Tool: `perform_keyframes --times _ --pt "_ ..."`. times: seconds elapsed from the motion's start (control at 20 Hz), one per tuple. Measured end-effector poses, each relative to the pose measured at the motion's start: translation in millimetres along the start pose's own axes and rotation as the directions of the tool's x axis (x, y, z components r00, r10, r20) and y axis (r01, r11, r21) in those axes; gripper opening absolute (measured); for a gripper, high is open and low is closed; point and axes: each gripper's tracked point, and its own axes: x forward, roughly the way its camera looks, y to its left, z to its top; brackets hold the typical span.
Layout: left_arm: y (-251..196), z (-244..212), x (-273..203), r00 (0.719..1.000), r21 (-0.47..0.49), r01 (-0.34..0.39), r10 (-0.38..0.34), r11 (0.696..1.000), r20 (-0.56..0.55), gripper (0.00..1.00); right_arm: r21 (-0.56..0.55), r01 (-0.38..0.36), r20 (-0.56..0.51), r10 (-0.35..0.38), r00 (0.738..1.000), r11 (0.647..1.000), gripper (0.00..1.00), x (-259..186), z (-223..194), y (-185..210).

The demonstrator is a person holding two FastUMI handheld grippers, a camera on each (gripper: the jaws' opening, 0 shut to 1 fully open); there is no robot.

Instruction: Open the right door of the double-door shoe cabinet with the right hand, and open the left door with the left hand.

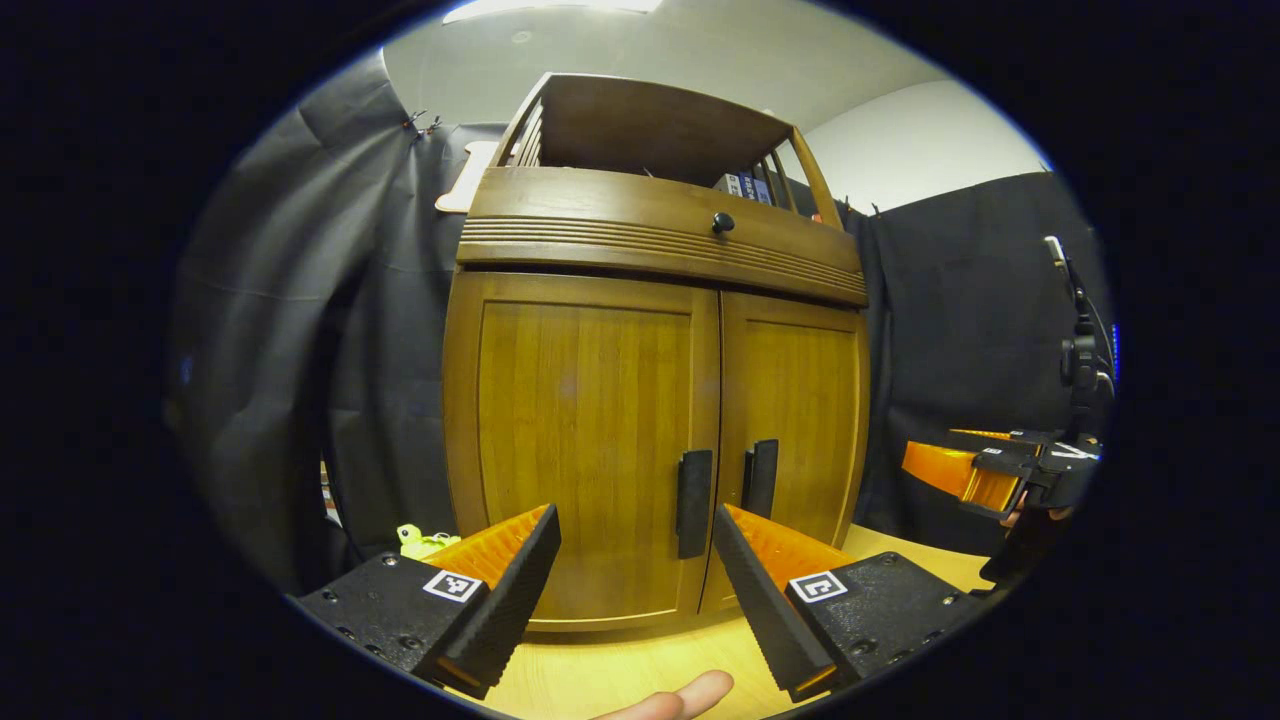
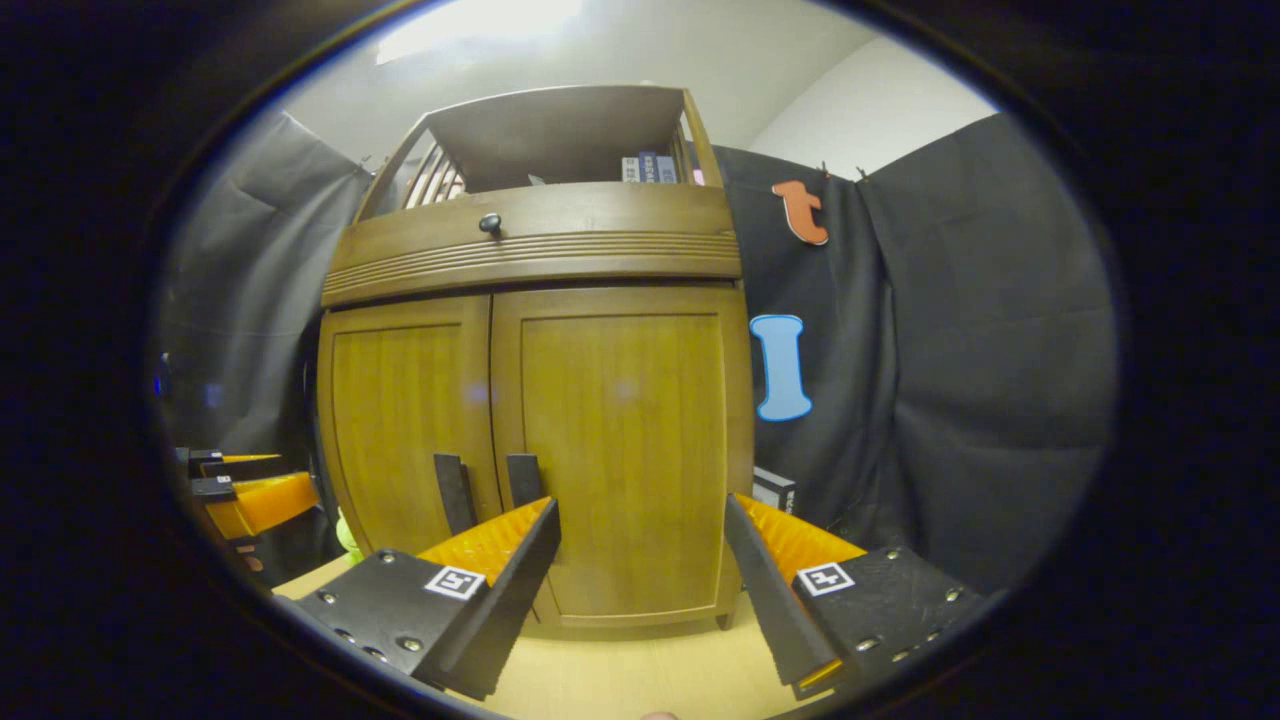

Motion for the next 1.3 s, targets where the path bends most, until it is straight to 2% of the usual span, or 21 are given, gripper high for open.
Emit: perform_keyframes --times 0.05,0.25,0.3,0.5,0.55,0.6,0.7,0.9,1.1,1.15,1.25,1.3 --pt "0 0 1 1.000 0.003 -0.002 0.002 1.000 -0.001 0.96 -0.004 -0.010 0.003 0.010 1.000 1.000 0.98 1 1 3" --pt "-2 -4 5 1.000 0.013 -0.003 0.003 1.000 -0.009 0.96 -0.002 -0.004 0.043 0.004 0.999 1.000 0.97 4 6 4" --pt "-2 -4 6 1.000 0.012 -0.005 0.005 1.000 -0.011 0.92 0.003 -0.002 0.054 0.002 0.999 1.000 0.98 6 7 3" --pt "-2 -6 9 1.000 0.020 -0.010 0.010 1.000 -0.017 0.96 0.016 -0.015 0.060 0.014 0.998 1.000 0.98 25 0 -3" --pt "-1 -7 9 1.000 0.023 -0.011 0.012 1.000 -0.016 0.92 0.013 -0.022 0.059 0.021 0.998 1.000 0.97 32 -3 -4" --pt "-1 -7 8 1.000 0.022 -0.015 0.016 1.000 -0.018 0.96 0.006 -0.035 0.055 0.035 0.998 0.999 0.97 38 -5 -1" --pt "-1 -7 8 1.000 0.009 -0.018 0.018 1.000 -0.017 0.92 -0.008 -0.052 0.048 0.052 0.997 0.999 0.97 50 -10 3" --pt "-6 -8 9 1.000 0.018 0.005 -0.004 1.000 -0.019 0.93 -0.011 -0.076 0.011 0.076 0.997 0.997 0.98 76 -23 16" --pt "4 -7 15 1.000 0.013 -0.010 0.011 1.000 -0.018 0.96 -0.016 -0.105 -0.040 0.104 0.994 0.994 0.97 108 -49 32" --pt "6 -7 17 1.000 0.011 -0.015 0.016 1.000 -0.018 0.92 -0.021 -0.108 -0.051 0.106 0.993 0.994 0.97 116 -51 37" --pt "12 -6 18 1.000 0.001 -0.027 0.027 1.000 -0.016 0.92 -0.033 -0.109 -0.064 0.107 0.992 0.993 0.98 126 -59 44" --pt "15 -6 19 0.999 0.008 -0.028 0.029 1.000 -0.019 0.96 -0.033 -0.107 -0.068 0.105 0.992 0.994 0.98 133 -61 48"
